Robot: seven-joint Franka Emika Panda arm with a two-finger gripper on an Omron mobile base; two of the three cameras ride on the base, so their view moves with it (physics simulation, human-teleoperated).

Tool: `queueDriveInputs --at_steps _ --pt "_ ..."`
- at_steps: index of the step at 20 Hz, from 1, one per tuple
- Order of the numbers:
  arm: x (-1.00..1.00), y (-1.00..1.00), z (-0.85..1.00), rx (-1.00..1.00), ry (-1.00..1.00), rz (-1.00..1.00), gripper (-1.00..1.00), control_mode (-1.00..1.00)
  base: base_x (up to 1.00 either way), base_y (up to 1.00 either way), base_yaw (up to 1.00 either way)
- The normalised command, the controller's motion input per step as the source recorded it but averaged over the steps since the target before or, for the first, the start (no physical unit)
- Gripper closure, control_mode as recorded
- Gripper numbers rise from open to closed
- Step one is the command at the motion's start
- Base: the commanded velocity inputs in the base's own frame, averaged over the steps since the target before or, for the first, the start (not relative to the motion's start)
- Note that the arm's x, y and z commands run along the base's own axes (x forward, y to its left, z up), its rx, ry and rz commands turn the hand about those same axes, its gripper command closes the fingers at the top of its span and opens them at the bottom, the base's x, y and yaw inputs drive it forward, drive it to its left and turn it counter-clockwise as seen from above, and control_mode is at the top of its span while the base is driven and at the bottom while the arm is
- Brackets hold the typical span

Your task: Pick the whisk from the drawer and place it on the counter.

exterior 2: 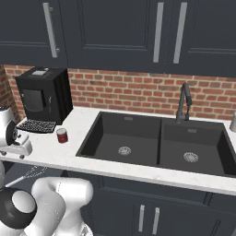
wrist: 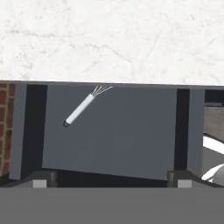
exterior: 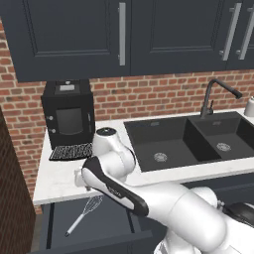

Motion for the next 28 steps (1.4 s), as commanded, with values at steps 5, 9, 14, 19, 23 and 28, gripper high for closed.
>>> queueDriveInputs --at_steps 5,9,14,19,23,28 --pt "-0.15 0.29 -0.41 0.0 0.02 0.0 -1.0 -1.0 0.0 0.0 0.0" --pt "-0.31 0.26 -0.59 0.0 0.03 0.01 -1.0 -1.0 0.0 0.0 0.0" --pt "-0.25 0.14 -0.68 0.0 0.06 0.02 -1.0 -1.0 0.0 0.0 0.0" --pt "-0.2 0.02 -0.58 0.0 0.01 0.02 -1.0 -1.0 0.0 0.0 0.0" --pt "-0.06 0.08 -0.42 0.0 0.0 0.01 -1.0 -1.0 0.0 0.0 0.0" --pt "-0.06 0.16 -0.32 0.0 0.02 0.0 -1.0 -1.0 0.0 0.0 0.0"
